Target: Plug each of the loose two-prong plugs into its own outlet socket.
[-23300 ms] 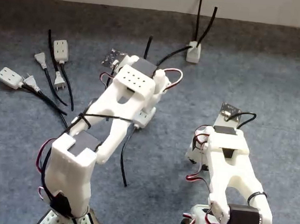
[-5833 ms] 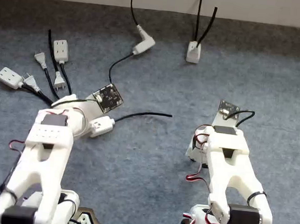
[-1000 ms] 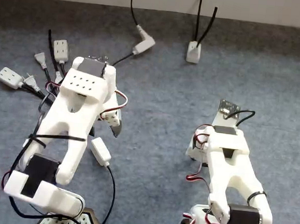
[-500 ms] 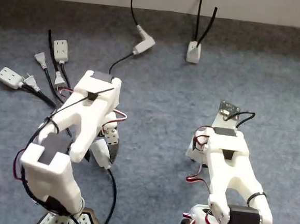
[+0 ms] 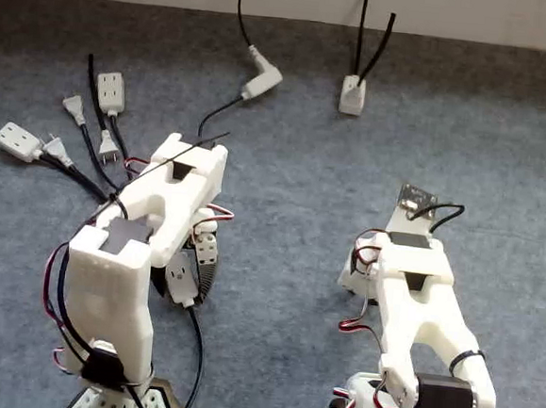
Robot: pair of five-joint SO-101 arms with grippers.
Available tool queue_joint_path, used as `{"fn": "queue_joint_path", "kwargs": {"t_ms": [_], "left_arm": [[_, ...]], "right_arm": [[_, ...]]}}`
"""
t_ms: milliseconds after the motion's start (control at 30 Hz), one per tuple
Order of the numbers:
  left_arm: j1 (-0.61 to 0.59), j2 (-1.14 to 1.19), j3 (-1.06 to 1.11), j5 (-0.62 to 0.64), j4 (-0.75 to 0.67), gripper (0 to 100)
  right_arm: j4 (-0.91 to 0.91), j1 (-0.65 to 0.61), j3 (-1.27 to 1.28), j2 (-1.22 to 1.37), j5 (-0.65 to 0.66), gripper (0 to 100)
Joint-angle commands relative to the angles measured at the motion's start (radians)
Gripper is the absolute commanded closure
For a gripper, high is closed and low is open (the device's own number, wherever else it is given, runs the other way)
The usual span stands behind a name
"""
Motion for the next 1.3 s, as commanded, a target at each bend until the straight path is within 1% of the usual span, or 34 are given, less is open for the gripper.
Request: {"fn": "queue_joint_path", "kwargs": {"t_ms": [0,100,200,233,267,433,500,633,767,833,900,967,1067,1167,1267], "left_arm": [[0.028,-0.004,-0.054,0.002,0.012,86],[0.074,-0.004,-0.111,0.002,0.012,100],[0.113,-0.002,-0.173,-0.003,0.012,98],[0.119,0.002,-0.196,-0.029,0.012,99],[0.122,0.004,-0.217,-0.091,0.012,100],[0.14,0.004,-0.39,-0.537,0.011,99],[0.145,0.005,-0.476,-0.641,0.006,99],[0.189,0.007,-0.61,-0.666,-0.028,99],[0.272,0.016,-0.624,-0.674,-0.058,99],[0.318,0.056,-0.621,-0.735,-0.052,98],[0.355,0.111,-0.625,-0.793,-0.012,93],[0.378,0.17,-0.625,-0.809,-0.003,87],[0.381,0.231,-0.642,-0.809,-0.003,81],[0.363,0.246,-0.716,-0.809,0.006,81],[0.331,0.186,-0.754,-0.807,0.008,81]], "right_arm": [[-0.008,0.007,0.001,-0.001,0.011,89.4],[-0.008,0.007,0.001,-0.001,0.011,89.4],[-0.008,0.007,0.001,-0.001,0.011,89.4],[-0.008,0.007,0.001,-0.001,0.011,89.4],[-0.008,0.007,0.001,-0.001,0.011,89.4],[-0.008,0.007,0.001,-0.001,0.011,89.4],[-0.008,0.007,0.001,-0.001,0.011,89.4],[-0.008,0.007,0.001,-0.001,0.011,89.4],[-0.008,0.007,0.001,-0.001,0.011,89.4],[-0.008,0.007,0.001,-0.001,0.011,89.4],[-0.008,0.007,0.001,-0.001,0.011,89.4],[-0.008,0.007,0.001,-0.001,0.011,89.4],[-0.008,0.007,0.001,-0.001,0.011,89.4],[-0.008,0.007,0.001,-0.001,0.011,89.4],[-0.008,0.004,-0.001,-0.001,0.011,89.4]]}}
